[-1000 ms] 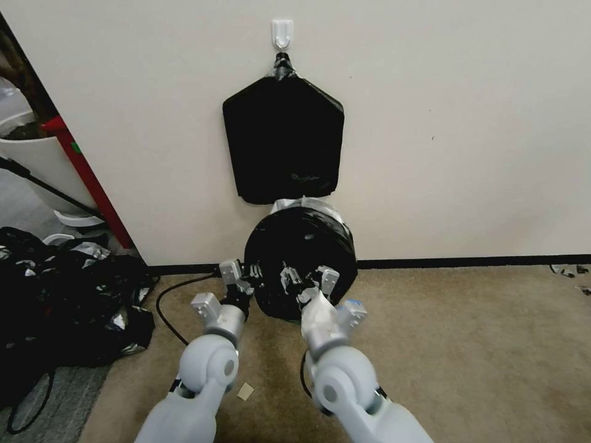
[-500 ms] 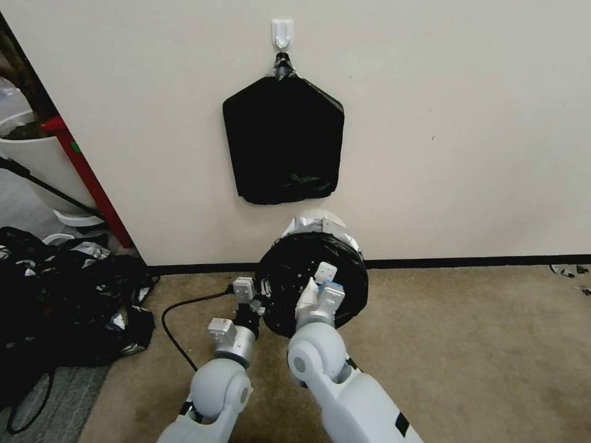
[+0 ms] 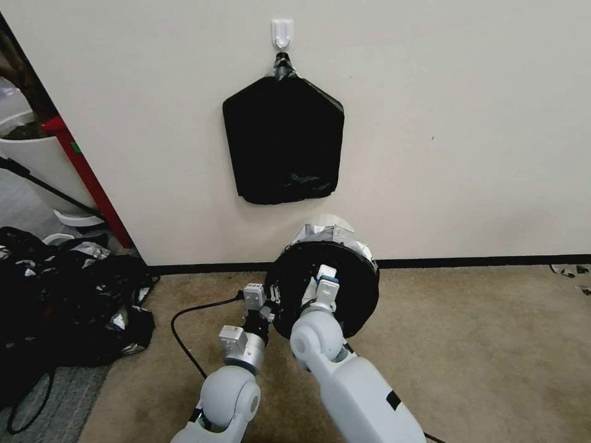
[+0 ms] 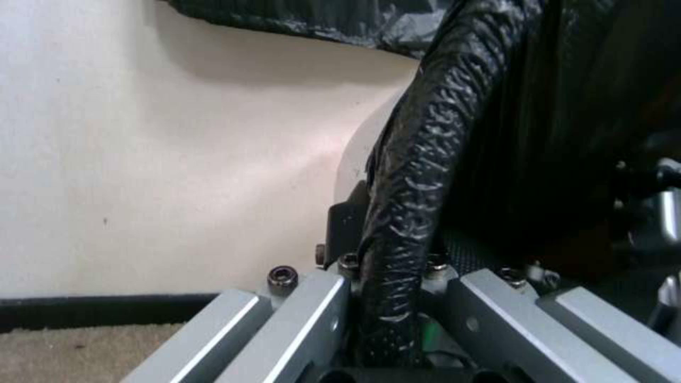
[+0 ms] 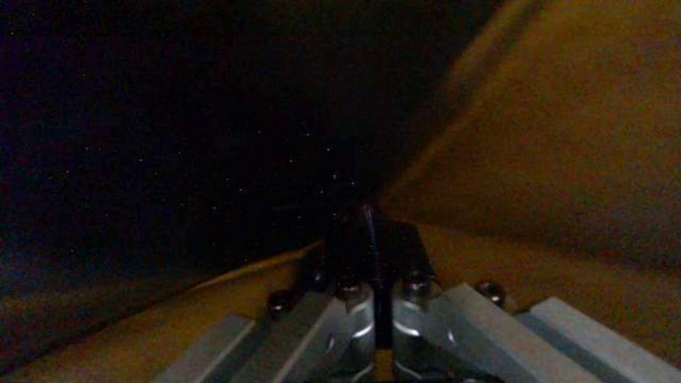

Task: Place a trash bag onto the trash bin.

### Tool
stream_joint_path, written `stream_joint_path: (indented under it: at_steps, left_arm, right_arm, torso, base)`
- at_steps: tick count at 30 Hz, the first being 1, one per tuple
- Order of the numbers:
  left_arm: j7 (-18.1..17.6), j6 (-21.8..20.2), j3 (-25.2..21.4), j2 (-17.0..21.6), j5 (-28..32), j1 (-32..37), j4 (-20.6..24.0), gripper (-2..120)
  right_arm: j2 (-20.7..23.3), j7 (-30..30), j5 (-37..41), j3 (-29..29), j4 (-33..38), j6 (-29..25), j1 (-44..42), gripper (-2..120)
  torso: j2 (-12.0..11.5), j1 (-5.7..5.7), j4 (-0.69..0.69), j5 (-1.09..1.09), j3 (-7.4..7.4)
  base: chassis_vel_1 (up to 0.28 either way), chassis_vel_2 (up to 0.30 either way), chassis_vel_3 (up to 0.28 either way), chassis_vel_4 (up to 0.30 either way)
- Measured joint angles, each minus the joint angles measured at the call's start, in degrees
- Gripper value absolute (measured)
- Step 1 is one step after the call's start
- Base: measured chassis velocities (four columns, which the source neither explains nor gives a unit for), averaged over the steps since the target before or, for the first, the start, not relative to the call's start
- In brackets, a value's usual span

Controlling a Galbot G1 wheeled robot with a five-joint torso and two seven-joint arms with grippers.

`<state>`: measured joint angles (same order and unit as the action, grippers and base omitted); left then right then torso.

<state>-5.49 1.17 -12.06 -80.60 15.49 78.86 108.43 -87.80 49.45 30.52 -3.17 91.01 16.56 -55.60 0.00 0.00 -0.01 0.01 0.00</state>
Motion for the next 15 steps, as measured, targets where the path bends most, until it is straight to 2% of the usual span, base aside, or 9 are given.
stream_joint_path:
  at_steps: [4,7,8,11,15]
  left_arm:
    - [-1.16,-2.1,0.46,0.18,0.46,0.08,1.44,0]
    - [-2.48,-5.84,0.7,0.35,2.36,0.08,3.22,0]
    - [-2.48,-5.84,0.7,0.35,2.36,0.08,3.22,0]
    - [-4.38,-10.69,0.73,0.6,5.53,0.08,5.35,0]
    - [-5.7,-13.61,0.67,0.65,7.76,0.04,6.68,0]
  right_arm:
    - [0.16,-1.97,-3.41,0.22,-0.23,-1.22,0.03,0]
    - [0.48,-5.44,-9.24,0.3,-1.0,-2.93,-0.29,0]
    - [0.48,-5.44,-9.24,0.3,-1.0,-2.93,-0.29,0]
    - [0.67,-9.13,-17.85,1.09,-3.69,-5.36,-0.35,0]
    - [0.79,-10.63,-22.28,1.41,-4.94,-6.28,-0.36,0]
  torso:
    - [0.0,0.0,0.01,0.0,0.0]
    - [0.0,0.0,0.0,0.0,0.0]
    - [0.0,0.0,0.0,0.0,0.0]
    - [0.0,0.0,0.0,0.0,0.0]
    - [0.0,0.0,0.0,0.0,0.0]
  base:
    - [0.0,0.0,0.0,0.0]
    - [0.0,0.0,0.0,0.0]
    - [0.0,0.0,0.0,0.0]
    - [0.0,0.0,0.0,0.0]
    - [0.0,0.0,0.0,0.0]
